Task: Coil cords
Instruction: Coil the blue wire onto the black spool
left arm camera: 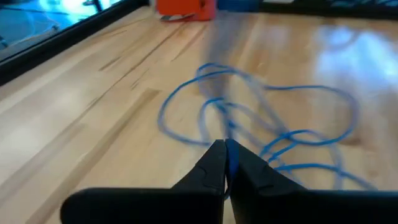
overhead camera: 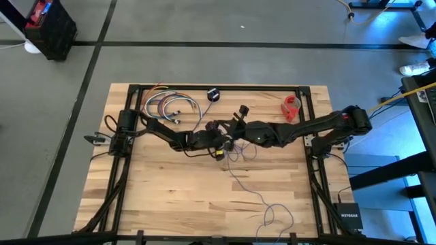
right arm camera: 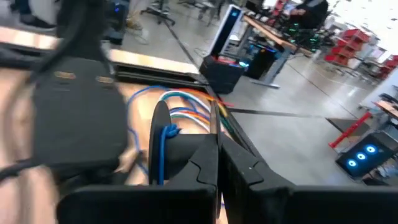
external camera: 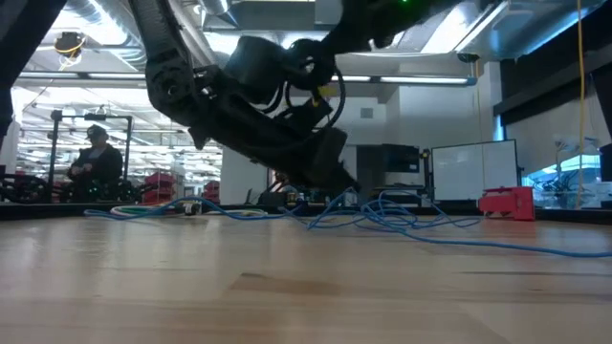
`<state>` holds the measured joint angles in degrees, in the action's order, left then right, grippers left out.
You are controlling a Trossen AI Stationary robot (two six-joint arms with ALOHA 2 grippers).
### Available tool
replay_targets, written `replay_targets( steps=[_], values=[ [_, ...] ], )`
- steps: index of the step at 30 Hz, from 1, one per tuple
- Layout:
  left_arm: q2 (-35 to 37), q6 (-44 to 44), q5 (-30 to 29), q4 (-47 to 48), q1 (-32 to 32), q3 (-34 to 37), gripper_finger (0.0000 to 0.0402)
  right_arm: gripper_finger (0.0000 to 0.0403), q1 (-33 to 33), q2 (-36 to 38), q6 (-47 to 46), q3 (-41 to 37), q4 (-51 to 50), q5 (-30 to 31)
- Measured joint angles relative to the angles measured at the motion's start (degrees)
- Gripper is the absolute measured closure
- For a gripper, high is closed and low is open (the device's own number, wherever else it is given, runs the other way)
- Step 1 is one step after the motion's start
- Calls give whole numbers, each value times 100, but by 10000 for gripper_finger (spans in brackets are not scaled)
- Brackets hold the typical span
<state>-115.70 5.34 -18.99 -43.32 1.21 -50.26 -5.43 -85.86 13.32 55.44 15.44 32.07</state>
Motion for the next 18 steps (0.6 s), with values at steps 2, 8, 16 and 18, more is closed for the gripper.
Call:
replay_targets(
  steps=[2, 8, 16, 18],
  values=[
    [10, -23, -90, 128, 2, 11, 401, 398, -99, 178, -137, -2, -380, 10],
    [20, -157, -133, 270, -9, 11, 401, 398, -364, 580, -434, -2, -1163, 36],
    [181, -239, -135, 503, -12, 11, 401, 398, -507, 790, -589, -2, -1486, 77],
    [294, -309, -137, 760, -20, 11, 401, 398, -505, 793, -593, -2, -1553, 69]
  ],
)
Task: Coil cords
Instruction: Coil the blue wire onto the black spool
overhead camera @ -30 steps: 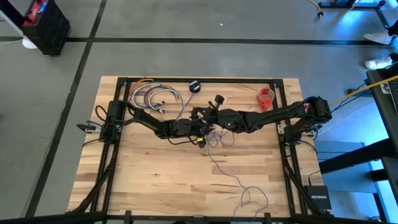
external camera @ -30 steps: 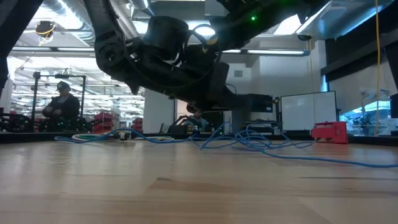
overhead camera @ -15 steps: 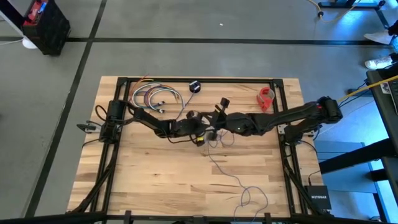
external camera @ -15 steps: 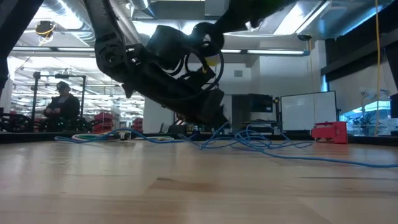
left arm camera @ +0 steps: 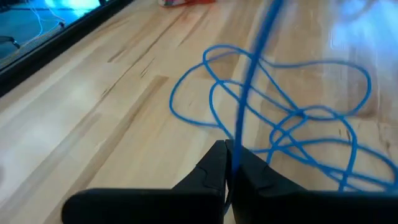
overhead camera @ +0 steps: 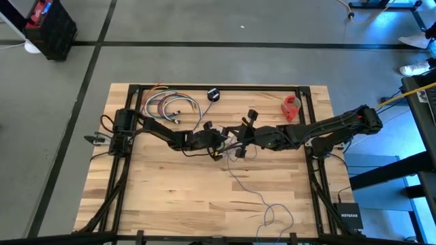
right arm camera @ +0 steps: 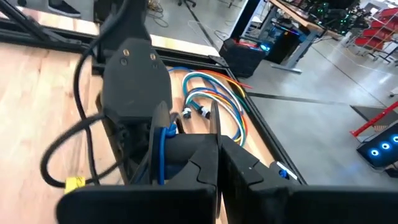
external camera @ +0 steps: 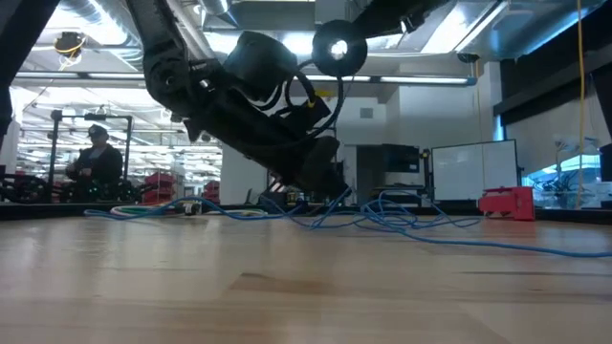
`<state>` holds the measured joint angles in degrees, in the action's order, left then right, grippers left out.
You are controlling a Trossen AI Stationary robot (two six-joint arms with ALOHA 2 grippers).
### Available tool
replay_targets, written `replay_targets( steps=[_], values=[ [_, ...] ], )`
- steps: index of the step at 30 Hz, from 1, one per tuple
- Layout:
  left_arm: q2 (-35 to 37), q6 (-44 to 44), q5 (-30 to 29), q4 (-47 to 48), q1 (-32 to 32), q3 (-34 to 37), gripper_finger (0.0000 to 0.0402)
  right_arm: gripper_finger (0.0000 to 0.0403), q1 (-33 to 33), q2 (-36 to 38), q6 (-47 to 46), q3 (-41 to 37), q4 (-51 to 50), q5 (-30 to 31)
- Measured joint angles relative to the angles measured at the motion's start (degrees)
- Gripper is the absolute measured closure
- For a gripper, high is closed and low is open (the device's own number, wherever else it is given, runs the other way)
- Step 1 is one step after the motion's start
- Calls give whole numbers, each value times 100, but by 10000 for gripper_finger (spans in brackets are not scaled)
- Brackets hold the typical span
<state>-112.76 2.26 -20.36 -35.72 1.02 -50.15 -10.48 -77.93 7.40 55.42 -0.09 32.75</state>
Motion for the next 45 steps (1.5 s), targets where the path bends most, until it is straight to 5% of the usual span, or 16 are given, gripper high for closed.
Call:
replay_targets(
  steps=[16, 33, 45],
  values=[
    [1777, 38, -359, 2300, -129, 2, 401, 398, -1, -102, -717, 4, -1681, -390],
    [2377, 688, -207, 2311, -243, 2, 401, 398, 270, -852, -1043, 4, -1099, -111],
    [2196, 783, -167, 1132, -669, 0, 400, 398, 603, -852, -1025, 2, 72, -367]
  ],
)
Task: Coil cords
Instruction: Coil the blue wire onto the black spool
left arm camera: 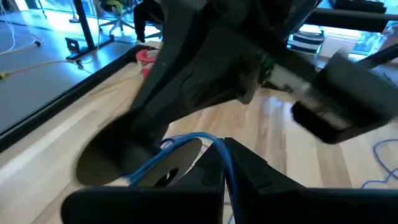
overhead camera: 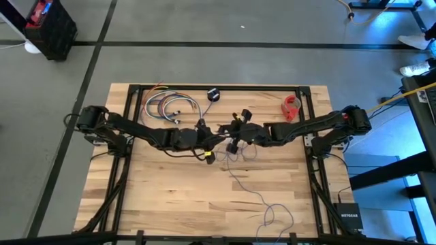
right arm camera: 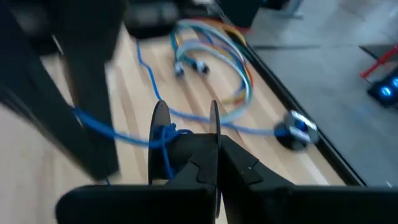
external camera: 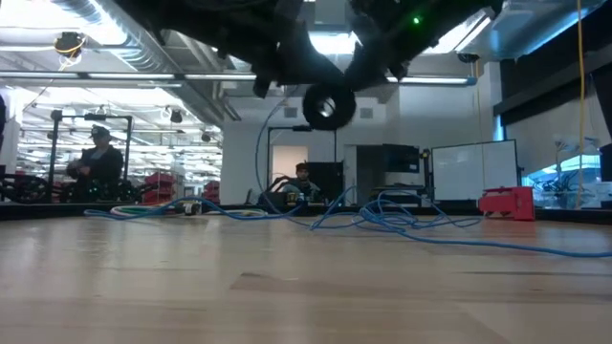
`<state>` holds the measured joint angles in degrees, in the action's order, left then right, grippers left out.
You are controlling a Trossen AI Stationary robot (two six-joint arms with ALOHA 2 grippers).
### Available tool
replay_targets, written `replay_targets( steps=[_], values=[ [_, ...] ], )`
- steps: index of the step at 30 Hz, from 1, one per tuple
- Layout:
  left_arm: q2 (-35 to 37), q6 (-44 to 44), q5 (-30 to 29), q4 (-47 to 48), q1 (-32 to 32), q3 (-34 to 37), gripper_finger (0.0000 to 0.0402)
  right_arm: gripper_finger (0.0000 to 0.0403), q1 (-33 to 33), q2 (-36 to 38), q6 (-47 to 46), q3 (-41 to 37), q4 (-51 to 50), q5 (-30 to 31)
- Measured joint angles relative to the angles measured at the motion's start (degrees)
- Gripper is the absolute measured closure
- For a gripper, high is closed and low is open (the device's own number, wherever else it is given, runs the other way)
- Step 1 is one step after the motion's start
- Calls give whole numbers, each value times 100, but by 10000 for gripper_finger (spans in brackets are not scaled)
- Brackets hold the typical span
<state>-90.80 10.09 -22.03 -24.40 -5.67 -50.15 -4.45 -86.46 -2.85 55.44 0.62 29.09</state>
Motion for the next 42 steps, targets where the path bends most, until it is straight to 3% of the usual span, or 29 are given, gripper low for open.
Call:
replay_targets(
  steps=[12, 23, 32, 37, 42],
  values=[
    [-277, -22, -1, -612, -6, -22, 400, 398, 114, -29, 11, 0, 524, -547],
    [-249, -181, -18, -880, -111, -31, 400, 398, 114, -184, 24, -4, 521, -564],
    [-230, -265, 1, 22, -114, -42, 394, 398, 114, -186, 135, -4, 443, -559],
    [-186, -149, -1, 647, -117, -45, 342, 398, 114, -186, 180, -4, 384, -391],
    [72, 0, 1, 2335, -197, -339, 284, 398, 111, -184, 186, -4, 373, -379]
  ],
)
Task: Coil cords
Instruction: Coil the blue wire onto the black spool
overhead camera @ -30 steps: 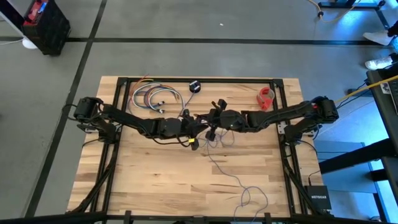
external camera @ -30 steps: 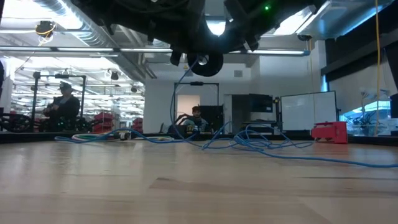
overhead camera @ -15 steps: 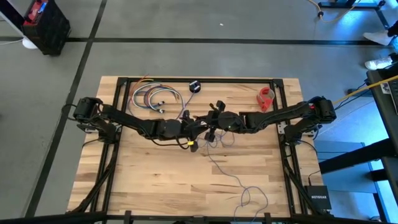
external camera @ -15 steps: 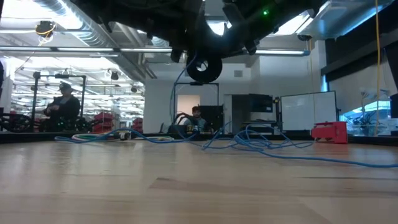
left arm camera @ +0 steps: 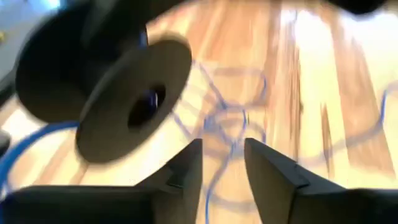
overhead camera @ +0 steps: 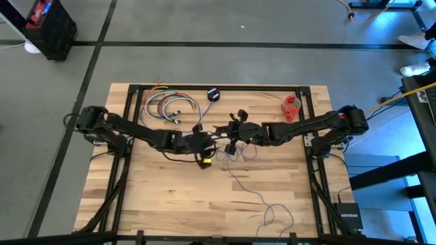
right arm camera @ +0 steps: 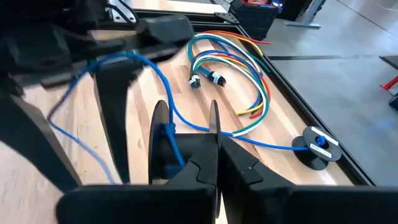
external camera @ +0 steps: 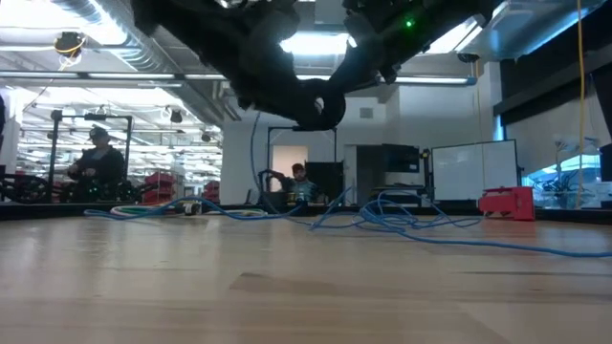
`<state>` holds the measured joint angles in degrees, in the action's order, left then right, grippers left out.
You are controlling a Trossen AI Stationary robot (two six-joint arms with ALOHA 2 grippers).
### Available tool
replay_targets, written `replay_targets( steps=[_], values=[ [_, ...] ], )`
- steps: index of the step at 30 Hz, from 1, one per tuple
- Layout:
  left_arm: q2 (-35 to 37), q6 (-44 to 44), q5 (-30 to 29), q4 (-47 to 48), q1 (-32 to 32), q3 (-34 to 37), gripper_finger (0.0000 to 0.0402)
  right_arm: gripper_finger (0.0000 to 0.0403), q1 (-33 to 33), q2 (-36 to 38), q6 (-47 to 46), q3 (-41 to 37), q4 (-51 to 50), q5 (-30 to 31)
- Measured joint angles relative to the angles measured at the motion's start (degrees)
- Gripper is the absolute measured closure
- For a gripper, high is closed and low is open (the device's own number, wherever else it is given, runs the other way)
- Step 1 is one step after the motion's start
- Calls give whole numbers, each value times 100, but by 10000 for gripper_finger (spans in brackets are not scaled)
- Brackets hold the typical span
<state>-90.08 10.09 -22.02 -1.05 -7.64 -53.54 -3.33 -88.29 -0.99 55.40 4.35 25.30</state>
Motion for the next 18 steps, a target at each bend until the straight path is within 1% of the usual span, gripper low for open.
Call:
replay_targets(
  steps=[2, 5, 10, 12, 14, 18],
  values=[
    [115, 149, 0, 627, -32, -167, 271, 398, 0, -2, 33, 0, -21, 25],
    [236, 415, -4, 1441, -39, -367, 263, 398, 2, -2, 127, 0, -21, 131],
    [310, 641, -79, 2158, 16, -393, 268, 398, 0, -1, 150, 0, -56, 170],
    [310, 869, -124, 2450, 79, -393, 271, 398, -2, -2, 169, 0, -93, 170],
    [311, 1043, -146, 2633, 133, -357, 274, 398, -2, -2, 172, 0, -104, 169],
    [310, 1216, -149, 2441, 181, -36, 274, 398, -2, 0, 186, 2, -124, 170]
  ],
)
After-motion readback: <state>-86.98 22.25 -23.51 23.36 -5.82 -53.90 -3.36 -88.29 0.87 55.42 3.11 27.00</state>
